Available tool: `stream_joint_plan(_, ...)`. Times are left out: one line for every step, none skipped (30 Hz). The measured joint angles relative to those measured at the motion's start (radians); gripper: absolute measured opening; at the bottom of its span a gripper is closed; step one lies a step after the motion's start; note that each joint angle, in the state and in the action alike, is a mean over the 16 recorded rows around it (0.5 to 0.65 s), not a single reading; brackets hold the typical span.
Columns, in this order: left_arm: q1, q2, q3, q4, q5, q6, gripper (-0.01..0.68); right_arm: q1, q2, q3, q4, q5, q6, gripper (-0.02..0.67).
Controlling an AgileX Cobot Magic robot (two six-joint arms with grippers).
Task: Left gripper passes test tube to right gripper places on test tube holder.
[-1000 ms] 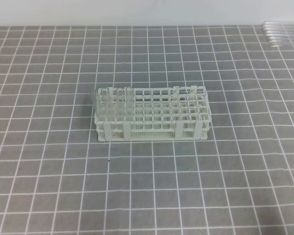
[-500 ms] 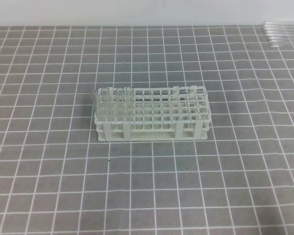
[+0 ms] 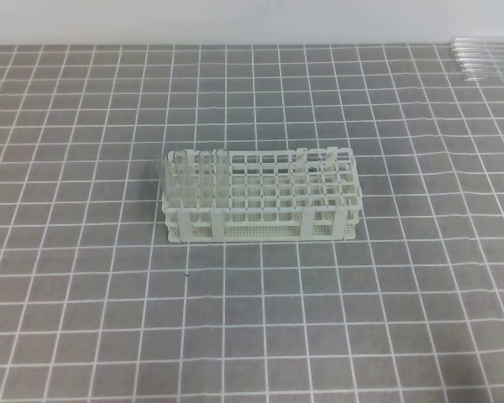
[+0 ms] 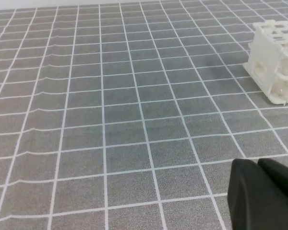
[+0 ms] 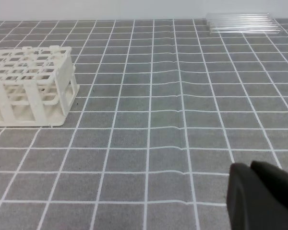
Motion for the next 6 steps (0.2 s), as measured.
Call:
stream_joint_plan(0.000, 0.002, -0.001, 0.000, 0.001, 0.000, -0.002, 0.000, 0.000, 0.000, 0.000, 0.000, 0.000, -0.013)
stream_joint_plan(0.000, 0.001, 0.000, 0.000, 0.001, 0.000, -0.002, 0.000, 0.000, 0.000, 0.000, 0.000, 0.000, -0.013)
stream_joint_plan(0.000, 0.001, 0.000, 0.000, 0.000, 0.000, -0.002, 0.000, 0.000, 0.000, 0.000, 0.000, 0.000, -0.013)
stream_joint_plan(0.000, 0.000, 0.000, 0.000, 0.000, 0.000, -0.002, 0.000, 0.000, 0.000, 0.000, 0.000, 0.000, -0.013)
stream_joint_plan(0.000, -0.001, 0.000, 0.000, -0.001, 0.000, -0.002, 0.000, 0.000, 0.000, 0.000, 0.000, 0.000, -0.013)
stream_joint_plan(0.000, 0.002, -0.001, 0.000, 0.001, 0.000, -0.002, 0.000, 0.000, 0.000, 0.000, 0.000, 0.000, -0.013)
